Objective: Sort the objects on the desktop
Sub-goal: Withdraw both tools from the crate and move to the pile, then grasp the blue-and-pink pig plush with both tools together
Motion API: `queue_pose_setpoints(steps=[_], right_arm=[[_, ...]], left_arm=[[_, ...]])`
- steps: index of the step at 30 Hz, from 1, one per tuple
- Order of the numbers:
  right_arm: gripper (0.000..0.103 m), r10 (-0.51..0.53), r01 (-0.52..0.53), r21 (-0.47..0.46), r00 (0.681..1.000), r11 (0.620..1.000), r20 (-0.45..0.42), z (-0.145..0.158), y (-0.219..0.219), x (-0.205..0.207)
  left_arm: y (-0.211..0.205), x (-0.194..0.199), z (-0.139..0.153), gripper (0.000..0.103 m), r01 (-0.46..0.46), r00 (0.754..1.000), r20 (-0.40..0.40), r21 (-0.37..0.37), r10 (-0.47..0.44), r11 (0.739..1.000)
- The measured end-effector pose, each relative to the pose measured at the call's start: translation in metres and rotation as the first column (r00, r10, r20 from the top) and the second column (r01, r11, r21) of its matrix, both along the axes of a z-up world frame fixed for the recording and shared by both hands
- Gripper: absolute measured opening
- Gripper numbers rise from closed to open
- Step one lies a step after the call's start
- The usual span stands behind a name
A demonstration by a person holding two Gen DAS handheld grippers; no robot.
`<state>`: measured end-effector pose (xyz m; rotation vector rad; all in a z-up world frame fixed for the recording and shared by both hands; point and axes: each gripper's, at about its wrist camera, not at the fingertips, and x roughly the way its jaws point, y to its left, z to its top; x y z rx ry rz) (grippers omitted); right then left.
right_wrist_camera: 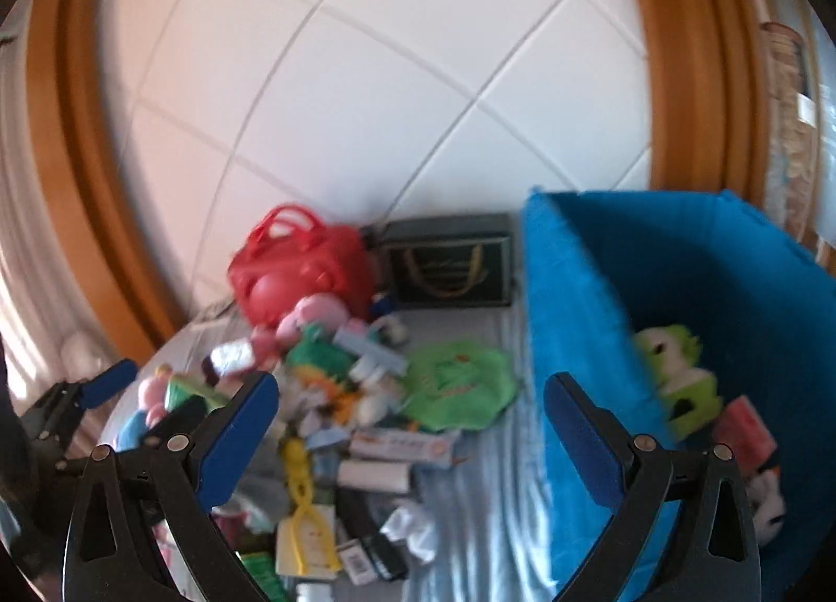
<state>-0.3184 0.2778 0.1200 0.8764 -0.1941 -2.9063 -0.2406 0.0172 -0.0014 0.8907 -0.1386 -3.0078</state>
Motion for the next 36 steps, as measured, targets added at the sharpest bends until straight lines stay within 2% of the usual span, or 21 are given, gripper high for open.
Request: queue_pose_setpoints(steps=[6, 10, 13, 16, 20, 26, 30, 32, 36], right_arm=[[0.103, 0.112, -0.112, -0.009, 0.991, 0.994, 0.079, -0.037, -0.055, -0.007], [0.103, 0.189, -0.186, -0.034, 0.975, 0.982, 0.116, -0.062, -0.089, -0.013], [0.103, 0.178, -0.179, -0.011, 0.973, 0.984, 0.145, -0.081, -0.125, -0.012], [0.103, 0.190, -0.187, -0.038, 0.974, 0.982, 0.123, -0.092, -0.162, -0.005], [0.103, 0.183, -0.174, -0.073, 0.971, 0.982, 0.151, -0.105, -0.210, -0.007], [0.103, 0.201, -0.200, -0.027, 0.962, 0.979, 0.183, -0.111, -0.261, -0.018], [0.103, 0.265, -0.271, 0.010, 0.949, 0.963, 0.170, -0.103, -0.279, -0.029], [0.103, 0.314, -0.322, 0.023, 0.935, 0.947, 0.164, -0.099, -0.286, -0.037], [0.103, 0.435, -0.452, 0.057, 0.881, 0.890, 0.187, -0.095, -0.299, -0.065]], left_arm=[[-0.083, 0.021, -0.036, 0.082, -0.103, 0.991, 0.078, -0.031, 0.105, 0.994], [-0.144, 0.042, -0.061, 0.082, -0.199, 0.972, 0.117, -0.064, 0.205, 0.978], [-0.188, 0.049, -0.076, 0.082, -0.212, 0.967, 0.132, -0.047, 0.217, 0.976], [-0.231, 0.048, -0.093, 0.082, -0.225, 0.959, 0.164, -0.054, 0.231, 0.973], [-0.272, 0.043, -0.113, 0.082, -0.216, 0.951, 0.214, -0.063, 0.225, 0.974], [-0.290, 0.021, -0.129, 0.082, -0.214, 0.948, 0.245, 0.020, 0.203, 0.977], [-0.289, 0.008, -0.136, 0.082, -0.244, 0.940, 0.262, 0.062, 0.220, 0.968], [-0.289, 0.002, -0.139, 0.082, -0.285, 0.928, 0.272, 0.072, 0.256, 0.956], [-0.285, -0.010, -0.146, 0.082, -0.388, 0.894, 0.294, 0.128, 0.339, 0.913]])
